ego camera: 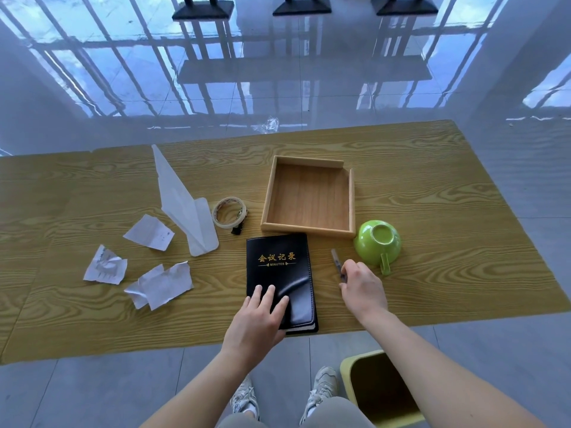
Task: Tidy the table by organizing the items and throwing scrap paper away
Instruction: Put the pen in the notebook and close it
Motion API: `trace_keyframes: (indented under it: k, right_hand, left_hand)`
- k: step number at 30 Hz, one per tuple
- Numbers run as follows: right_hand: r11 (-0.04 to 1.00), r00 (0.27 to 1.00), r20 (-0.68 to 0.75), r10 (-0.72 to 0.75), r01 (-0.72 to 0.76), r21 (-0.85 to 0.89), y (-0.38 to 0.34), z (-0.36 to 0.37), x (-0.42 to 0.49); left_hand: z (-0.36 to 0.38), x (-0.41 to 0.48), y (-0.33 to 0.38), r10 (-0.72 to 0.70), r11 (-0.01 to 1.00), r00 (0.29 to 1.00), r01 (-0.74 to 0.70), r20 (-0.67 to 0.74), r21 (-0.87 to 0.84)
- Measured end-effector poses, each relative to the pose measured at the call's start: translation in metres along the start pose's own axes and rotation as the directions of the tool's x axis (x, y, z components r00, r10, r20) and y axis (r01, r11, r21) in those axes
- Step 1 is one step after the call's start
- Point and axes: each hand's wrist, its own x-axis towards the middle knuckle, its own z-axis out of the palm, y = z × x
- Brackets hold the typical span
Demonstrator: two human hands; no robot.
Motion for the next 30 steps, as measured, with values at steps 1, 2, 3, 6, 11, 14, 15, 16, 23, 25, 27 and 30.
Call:
trace_keyframes:
  k: [1, 2, 3, 6, 11, 14, 15, 16, 23, 25, 27, 30]
  right_hand:
    - [1.0, 1.0, 0.006, 0.004, -0.004, 0.005, 0.0, 0.0, 0.0]
    - [1.0, 1.0, 0.01, 0.007, -0.007, 0.011, 0.001, 0.0, 0.0]
    - [1.0, 1.0, 0.014, 0.011, -0.011, 0.016, 0.001, 0.0, -0.001]
    - [0.999, 1.0, 0.025, 0.018, -0.019, 0.038, 0.004, -0.001, -0.002]
    - [0.998, 0.999, 0.03, 0.015, -0.017, 0.065, 0.007, 0.001, -0.005]
    - [0.995, 0.999, 0.041, 0.02, -0.024, 0.094, 0.008, 0.001, -0.006]
    - [0.994, 0.999, 0.046, 0.023, -0.028, 0.105, 0.008, 0.001, -0.006]
    - [0.992, 0.998, 0.05, 0.029, -0.035, 0.118, 0.007, 0.001, -0.007]
    - [0.97, 0.994, 0.088, 0.068, -0.086, 0.227, 0.003, -0.001, -0.009]
    - [0.956, 0.992, 0.098, 0.085, -0.109, 0.274, 0.003, -0.002, -0.011]
    - [0.939, 0.989, 0.109, 0.101, -0.131, 0.319, 0.002, -0.003, -0.012]
    - [0.917, 0.986, 0.127, 0.112, -0.152, 0.37, 0.0, -0.004, -0.015]
  left_hand:
    - [-0.001, 0.001, 0.001, -0.005, 1.0, 1.0, 0.005, -0.005, 0.0]
    - [-0.002, 0.002, 0.002, -0.015, 1.0, 1.0, 0.015, -0.008, -0.006]
    - [-0.002, 0.003, 0.003, -0.027, 1.0, 1.0, 0.027, -0.009, -0.014]
    - [-0.001, 0.004, 0.005, -0.055, 0.998, 0.998, 0.054, -0.006, -0.03]
    - [0.005, 0.004, 0.004, -0.04, 0.999, 0.999, 0.04, -0.02, -0.007]
    - [0.002, 0.002, -0.001, -0.011, 1.0, 0.998, 0.01, -0.061, -0.026]
    - [0.001, 0.002, -0.003, 0.0, 0.999, 0.997, -0.002, -0.079, -0.035]
    - [-0.001, 0.001, -0.004, 0.008, 0.999, 0.995, -0.012, -0.096, -0.043]
    - [-0.002, -0.004, -0.009, 0.019, 0.993, 0.989, -0.036, -0.147, -0.111]
    - [-0.001, -0.005, -0.008, 0.017, 0.992, 0.985, -0.038, -0.174, -0.121]
    - [0.0, -0.005, -0.007, 0.027, 0.992, 0.978, -0.052, -0.208, -0.117]
    - [0.006, -0.005, -0.008, -0.007, 0.975, 0.969, -0.048, -0.249, -0.215]
